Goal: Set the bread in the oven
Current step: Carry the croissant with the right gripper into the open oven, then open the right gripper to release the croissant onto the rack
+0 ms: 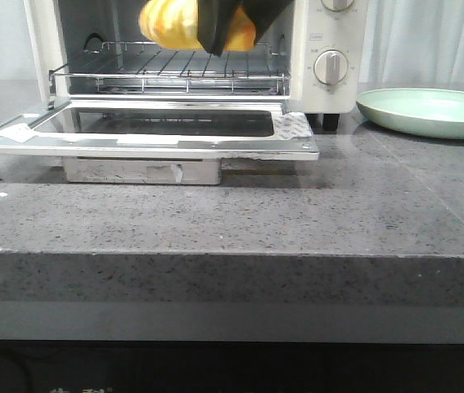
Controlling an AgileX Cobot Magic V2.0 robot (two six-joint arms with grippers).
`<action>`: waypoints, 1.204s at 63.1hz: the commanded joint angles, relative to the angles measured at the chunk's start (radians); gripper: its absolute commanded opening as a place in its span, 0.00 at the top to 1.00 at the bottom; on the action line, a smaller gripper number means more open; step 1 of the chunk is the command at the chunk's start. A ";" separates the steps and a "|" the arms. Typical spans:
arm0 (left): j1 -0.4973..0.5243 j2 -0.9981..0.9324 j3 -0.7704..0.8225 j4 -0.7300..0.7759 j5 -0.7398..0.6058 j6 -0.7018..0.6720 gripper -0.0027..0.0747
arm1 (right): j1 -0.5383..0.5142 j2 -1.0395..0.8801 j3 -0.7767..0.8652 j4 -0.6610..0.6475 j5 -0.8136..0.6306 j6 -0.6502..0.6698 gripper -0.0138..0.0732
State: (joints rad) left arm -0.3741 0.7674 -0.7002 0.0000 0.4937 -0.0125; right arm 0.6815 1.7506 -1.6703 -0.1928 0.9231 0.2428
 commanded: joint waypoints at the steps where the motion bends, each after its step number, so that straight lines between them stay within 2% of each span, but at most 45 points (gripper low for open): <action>1: 0.003 -0.004 -0.030 0.000 -0.074 -0.007 0.99 | -0.003 0.022 -0.126 -0.114 -0.019 0.044 0.67; 21: 0.003 -0.004 -0.030 0.000 -0.082 -0.007 0.99 | -0.003 0.221 -0.378 -0.247 -0.025 0.045 0.67; 37: 0.003 -0.004 -0.030 0.000 -0.090 -0.007 0.99 | -0.003 0.241 -0.395 -0.328 -0.038 0.045 0.67; 46: 0.003 -0.004 -0.030 0.000 -0.090 -0.007 0.99 | -0.003 0.241 -0.395 -0.333 -0.039 0.045 0.65; 51: 0.003 -0.004 -0.030 0.000 -0.091 -0.007 0.99 | -0.003 0.241 -0.395 -0.331 -0.039 0.045 0.56; 61: 0.003 -0.004 -0.030 0.000 -0.095 -0.007 0.99 | -0.003 0.241 -0.398 -0.319 -0.037 0.045 0.22; 66: 0.003 -0.004 -0.030 0.000 -0.095 -0.007 0.99 | -0.003 0.239 -0.402 -0.305 -0.029 0.045 0.16; 76: 0.003 -0.004 -0.030 0.000 -0.095 -0.007 0.99 | -0.002 0.216 -0.401 -0.220 0.019 0.045 0.15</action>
State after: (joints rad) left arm -0.3741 0.7674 -0.7002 0.0000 0.4792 -0.0125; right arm 0.6815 2.0523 -2.0380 -0.4357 0.9513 0.2847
